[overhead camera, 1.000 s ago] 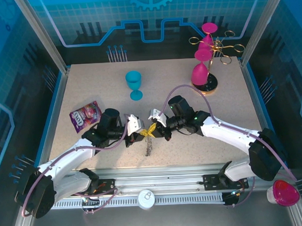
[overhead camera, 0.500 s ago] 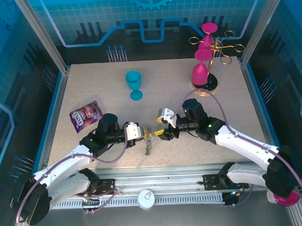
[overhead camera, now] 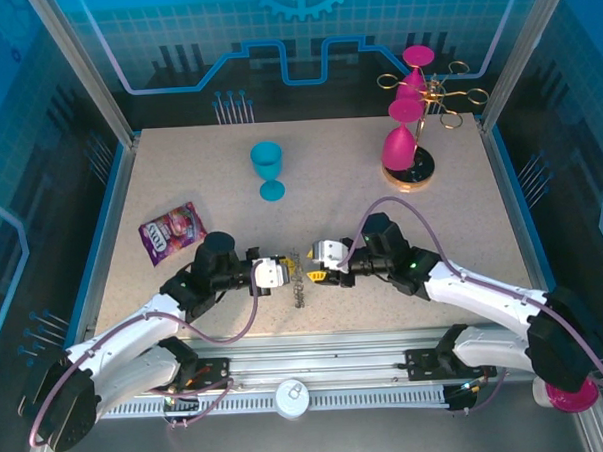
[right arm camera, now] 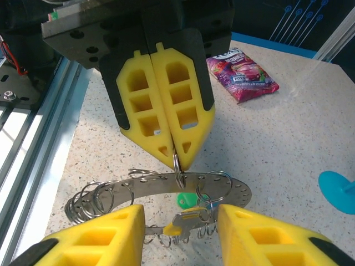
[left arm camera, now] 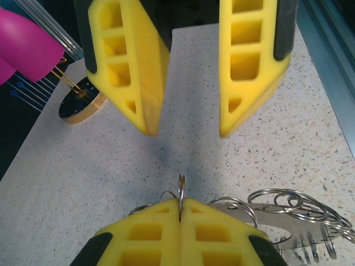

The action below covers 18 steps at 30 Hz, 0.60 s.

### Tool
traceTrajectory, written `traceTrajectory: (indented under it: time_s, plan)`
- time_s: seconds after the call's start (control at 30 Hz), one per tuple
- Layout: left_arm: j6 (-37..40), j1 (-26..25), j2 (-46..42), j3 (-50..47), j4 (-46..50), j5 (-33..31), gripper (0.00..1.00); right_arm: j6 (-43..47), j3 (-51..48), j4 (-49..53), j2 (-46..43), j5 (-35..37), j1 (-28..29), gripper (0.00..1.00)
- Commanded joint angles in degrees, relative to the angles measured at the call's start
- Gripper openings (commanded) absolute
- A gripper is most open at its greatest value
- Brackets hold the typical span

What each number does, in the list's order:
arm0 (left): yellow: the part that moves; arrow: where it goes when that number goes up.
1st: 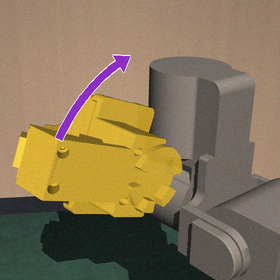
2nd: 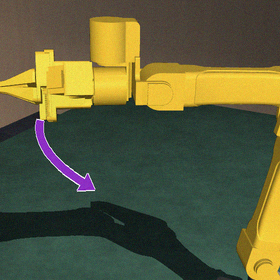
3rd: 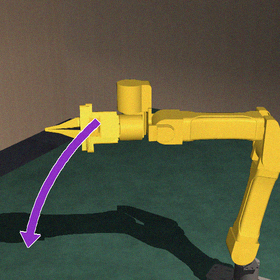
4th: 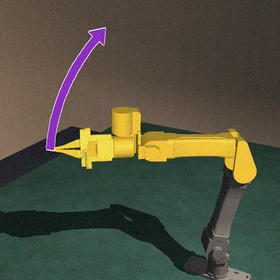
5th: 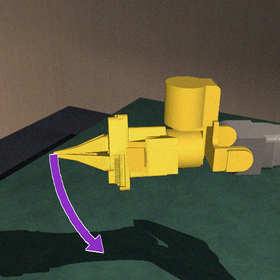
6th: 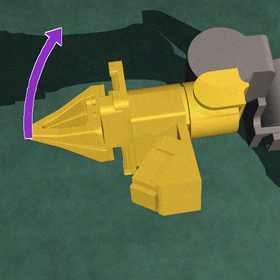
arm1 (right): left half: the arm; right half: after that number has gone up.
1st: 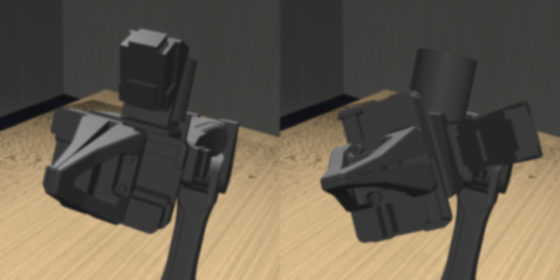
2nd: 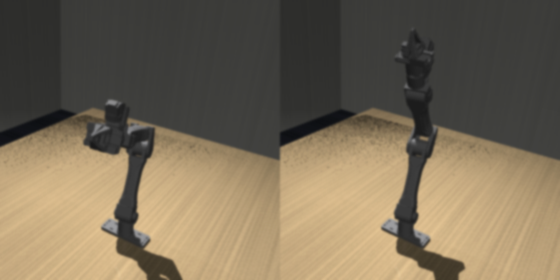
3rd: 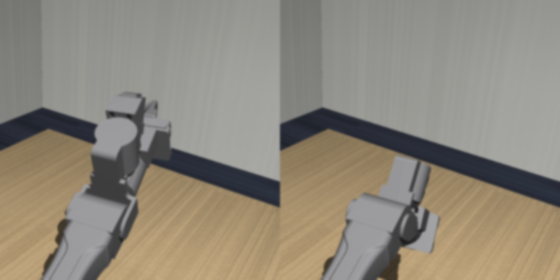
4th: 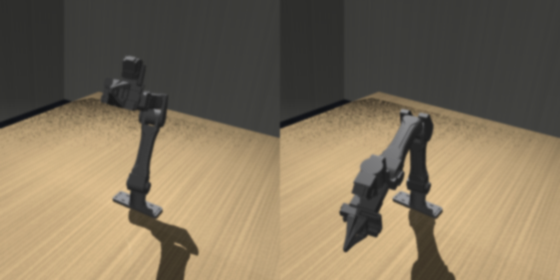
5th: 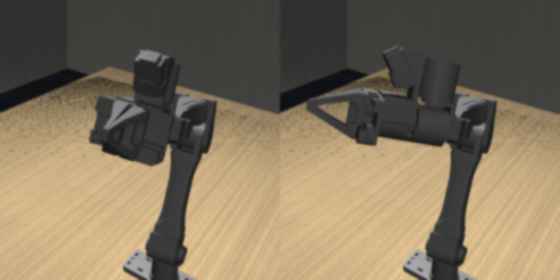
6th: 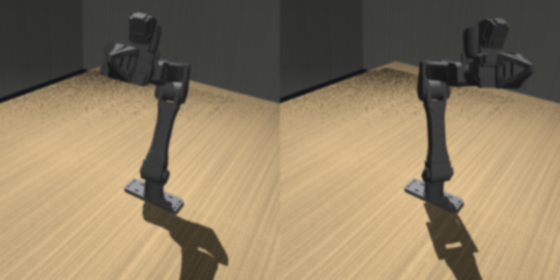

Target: Put the keys on the keyring

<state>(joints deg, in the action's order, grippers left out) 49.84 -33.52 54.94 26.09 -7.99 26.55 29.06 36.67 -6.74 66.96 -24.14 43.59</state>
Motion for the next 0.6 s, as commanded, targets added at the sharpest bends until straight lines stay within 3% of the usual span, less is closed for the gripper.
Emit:
traceTrajectory:
  time_s: [0.0,0.57]
  plan:
    - [1.41,-0.54,-0.84,0.60,-0.23,1.19,0.00,2.67,1.80,-3.23,1.76,0.47,1.78,0.37]
    - [-0.90,-1.21,0.78,3.66,3.94,1.16,0.00,6.39,3.87,-1.97,5.39,2.61,4.10,0.25]
